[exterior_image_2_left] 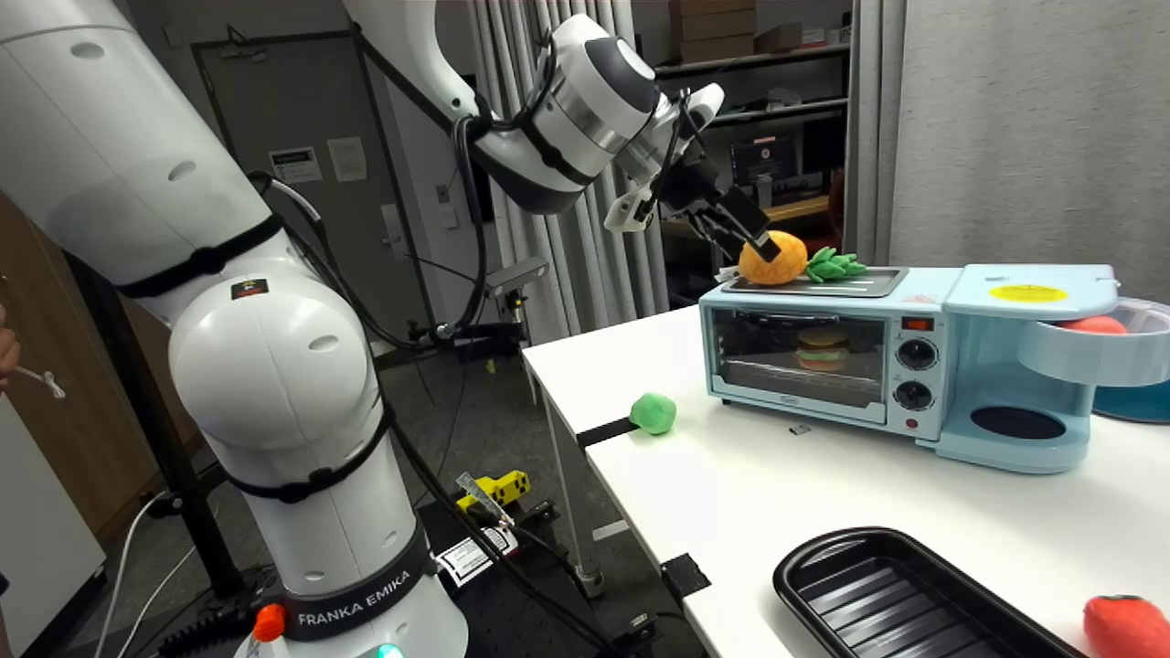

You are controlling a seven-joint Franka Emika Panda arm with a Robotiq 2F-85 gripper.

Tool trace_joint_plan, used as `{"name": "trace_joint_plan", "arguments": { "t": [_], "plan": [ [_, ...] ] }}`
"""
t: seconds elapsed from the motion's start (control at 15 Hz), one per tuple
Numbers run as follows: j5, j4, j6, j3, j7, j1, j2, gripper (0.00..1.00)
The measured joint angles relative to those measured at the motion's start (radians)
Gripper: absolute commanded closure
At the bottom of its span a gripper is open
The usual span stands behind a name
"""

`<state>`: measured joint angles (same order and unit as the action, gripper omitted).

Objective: Remove the pear plushie from the oven door then close the oven door

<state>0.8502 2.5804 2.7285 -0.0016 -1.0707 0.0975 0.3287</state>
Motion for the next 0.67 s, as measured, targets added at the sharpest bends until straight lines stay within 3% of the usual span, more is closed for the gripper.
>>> {"name": "trace_joint_plan", "arguments": {
  "t": [0.67],
  "plan": [
    [0.001,0.000,0.000,0.000,-0.001,0.000,-0.007,0.00]
  ]
}}
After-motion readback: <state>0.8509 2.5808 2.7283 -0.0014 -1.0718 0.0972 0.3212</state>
